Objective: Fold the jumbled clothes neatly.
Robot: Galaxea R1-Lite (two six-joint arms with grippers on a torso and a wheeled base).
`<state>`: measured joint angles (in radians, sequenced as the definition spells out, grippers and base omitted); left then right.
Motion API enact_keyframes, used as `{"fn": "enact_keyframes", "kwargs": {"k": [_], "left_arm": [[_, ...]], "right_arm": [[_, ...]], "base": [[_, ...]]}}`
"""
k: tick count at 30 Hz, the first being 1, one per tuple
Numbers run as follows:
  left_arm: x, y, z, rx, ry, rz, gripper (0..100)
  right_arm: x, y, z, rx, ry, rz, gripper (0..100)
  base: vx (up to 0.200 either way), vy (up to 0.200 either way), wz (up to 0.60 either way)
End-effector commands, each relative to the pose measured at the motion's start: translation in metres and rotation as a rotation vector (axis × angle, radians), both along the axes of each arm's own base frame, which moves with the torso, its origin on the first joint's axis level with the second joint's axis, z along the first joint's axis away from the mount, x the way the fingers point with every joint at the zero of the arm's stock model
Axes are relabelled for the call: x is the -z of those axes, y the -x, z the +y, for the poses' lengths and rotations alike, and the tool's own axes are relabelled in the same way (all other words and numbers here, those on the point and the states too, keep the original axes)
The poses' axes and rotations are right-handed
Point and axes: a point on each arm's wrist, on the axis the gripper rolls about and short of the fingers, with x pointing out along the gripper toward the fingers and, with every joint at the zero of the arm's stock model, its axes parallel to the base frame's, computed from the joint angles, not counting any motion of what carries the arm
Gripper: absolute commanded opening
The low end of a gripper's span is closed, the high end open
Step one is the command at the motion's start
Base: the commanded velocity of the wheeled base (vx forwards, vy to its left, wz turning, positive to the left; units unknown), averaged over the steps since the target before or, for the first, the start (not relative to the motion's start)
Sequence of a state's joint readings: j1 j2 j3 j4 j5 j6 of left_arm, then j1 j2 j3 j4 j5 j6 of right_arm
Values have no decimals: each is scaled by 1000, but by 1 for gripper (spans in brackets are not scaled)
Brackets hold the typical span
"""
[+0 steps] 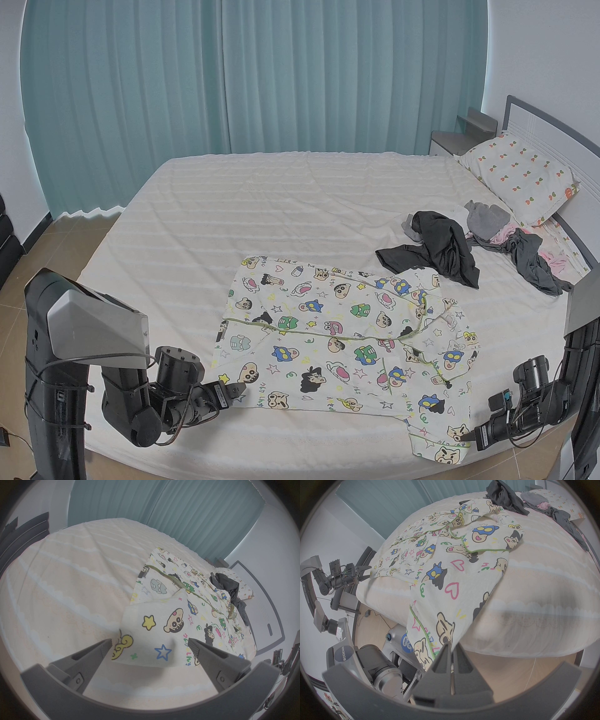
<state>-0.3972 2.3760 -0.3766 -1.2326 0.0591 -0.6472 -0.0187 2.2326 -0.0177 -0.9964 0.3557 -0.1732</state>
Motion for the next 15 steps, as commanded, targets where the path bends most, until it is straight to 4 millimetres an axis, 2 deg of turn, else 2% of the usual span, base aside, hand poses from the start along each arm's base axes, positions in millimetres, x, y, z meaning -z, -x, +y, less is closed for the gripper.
{"fn": "enact_keyframes", "kwargs": {"k": [1, 6, 7, 15], "left_arm": [[6, -1, -1, 3, -5, 11, 100], [9, -8, -4, -4, -10, -2, 100], [9, -8, -5, -4, -11, -4, 0], [11, -1, -3, -25, -49, 11, 0]], "right_arm": [[0, 5, 0, 0, 0, 16, 0], [0, 5, 1, -4, 0, 16, 0], [0, 5, 1, -4, 0, 16, 0], [0, 5, 1, -6, 1, 20, 0]], "base": [[0, 0, 0], [0, 0, 0], [0, 0, 0], [0, 0, 0]]}}
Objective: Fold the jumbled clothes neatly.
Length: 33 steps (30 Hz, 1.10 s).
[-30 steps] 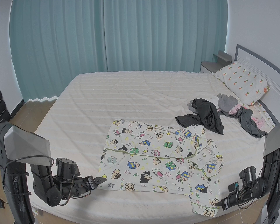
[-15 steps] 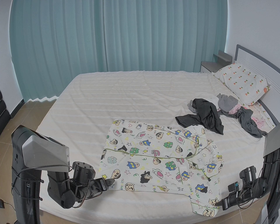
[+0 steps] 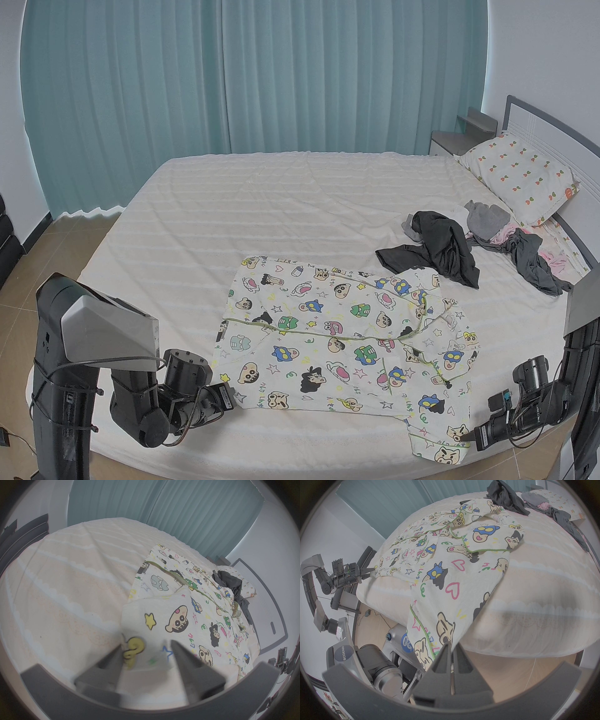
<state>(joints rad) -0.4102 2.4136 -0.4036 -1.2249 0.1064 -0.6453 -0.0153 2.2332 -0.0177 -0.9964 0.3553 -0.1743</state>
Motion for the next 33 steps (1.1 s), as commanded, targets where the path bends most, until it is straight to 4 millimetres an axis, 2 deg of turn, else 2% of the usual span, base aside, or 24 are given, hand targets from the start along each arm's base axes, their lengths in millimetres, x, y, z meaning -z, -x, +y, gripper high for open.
{"fn": "enact_keyframes", "kwargs": {"k": [1, 16, 33], "left_arm": [[1, 2, 1, -6, -10, 8, 0], [-5, 13, 10, -10, -61, 80, 0], [-4, 39, 18, 36, -128, 159, 0]], "right_arm": [[0, 5, 0, -2, 0, 20, 0], [0, 10, -1, -49, 19, 48, 0], [-7, 18, -1, -72, 26, 81, 0]], "base": [[0, 0, 0], [0, 0, 0], [0, 0, 0]]}}
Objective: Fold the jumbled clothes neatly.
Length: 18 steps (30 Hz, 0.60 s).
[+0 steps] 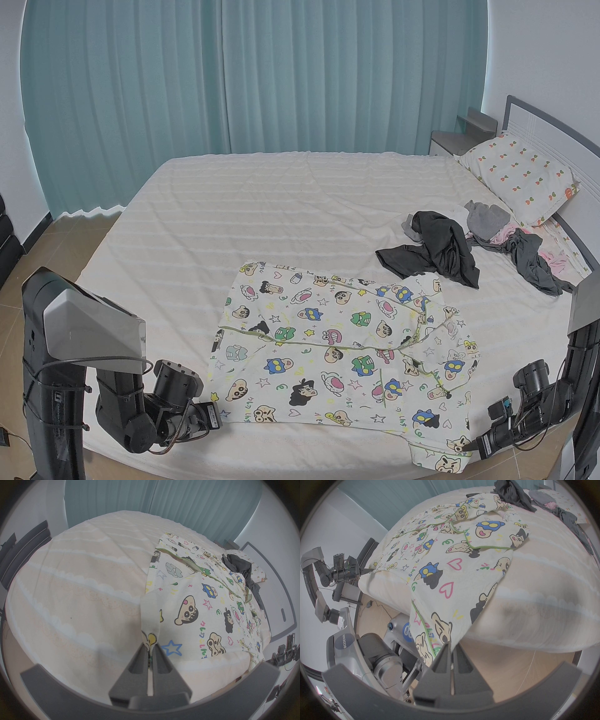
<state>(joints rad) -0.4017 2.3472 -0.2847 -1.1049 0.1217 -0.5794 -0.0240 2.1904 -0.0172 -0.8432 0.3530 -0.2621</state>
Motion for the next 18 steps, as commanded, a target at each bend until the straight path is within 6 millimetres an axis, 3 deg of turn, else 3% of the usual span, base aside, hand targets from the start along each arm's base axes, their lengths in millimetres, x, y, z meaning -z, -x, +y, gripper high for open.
{"fn": "enact_keyframes", "kwargs": {"k": [1, 8, 17, 18], "left_arm": [[0, 8, 2, 5, -11, 23, 0], [-1, 22, 8, 37, -49, 60, 0], [-4, 25, 7, 47, -50, 60, 0], [-4, 25, 7, 48, -50, 62, 0]], "right_arm": [[-4, 5, 0, -2, 1, 0, 0], [-6, 8, 0, -15, 7, 13, 0], [-7, 10, 0, -16, 12, 29, 0], [-7, 10, 0, -17, 13, 31, 100]], "base": [[0, 0, 0], [0, 0, 0], [0, 0, 0], [0, 0, 0]]}}
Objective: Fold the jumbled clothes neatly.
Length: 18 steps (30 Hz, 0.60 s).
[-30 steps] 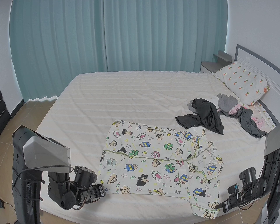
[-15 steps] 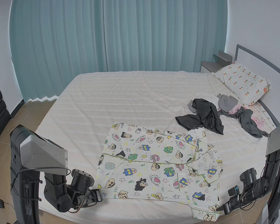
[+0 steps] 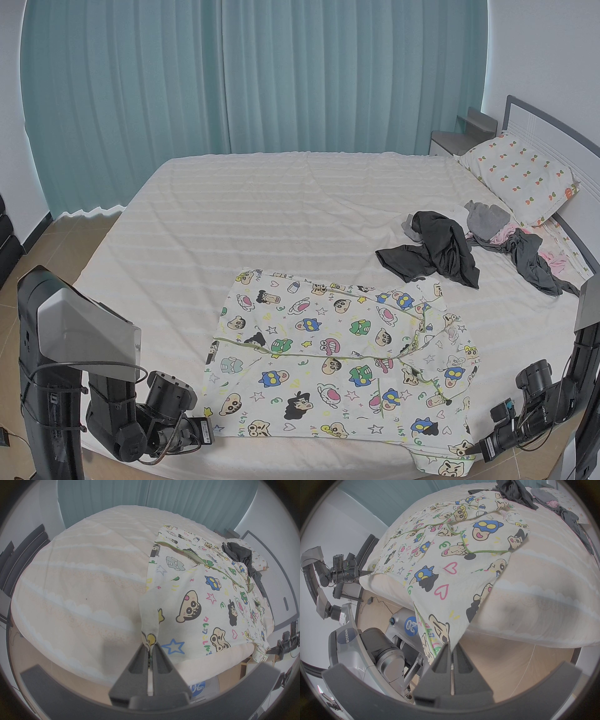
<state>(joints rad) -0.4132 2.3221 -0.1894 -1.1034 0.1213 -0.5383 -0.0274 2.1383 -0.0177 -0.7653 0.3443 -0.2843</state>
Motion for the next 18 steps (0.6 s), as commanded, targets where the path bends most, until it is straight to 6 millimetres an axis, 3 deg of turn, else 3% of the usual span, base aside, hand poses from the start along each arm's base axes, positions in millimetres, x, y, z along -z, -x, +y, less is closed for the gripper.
{"fn": "enact_keyframes", "kwargs": {"k": [1, 10, 14, 18], "left_arm": [[-1, 1, 0, 2, 0, 0, 100], [-6, -7, 7, -3, 99, -16, 100], [-36, -23, 26, -19, 349, -89, 100], [-63, -38, 44, -81, 598, -136, 100]], "right_arm": [[-1, 5, 0, -1, 0, 13, 100], [-14, 1, -1, 7, -3, -86, 100], [-39, -12, -4, 52, -66, -255, 100], [-68, -44, 0, 120, -269, -388, 100]], "base": [[0, 0, 0], [0, 0, 0], [0, 0, 0], [0, 0, 0]]}}
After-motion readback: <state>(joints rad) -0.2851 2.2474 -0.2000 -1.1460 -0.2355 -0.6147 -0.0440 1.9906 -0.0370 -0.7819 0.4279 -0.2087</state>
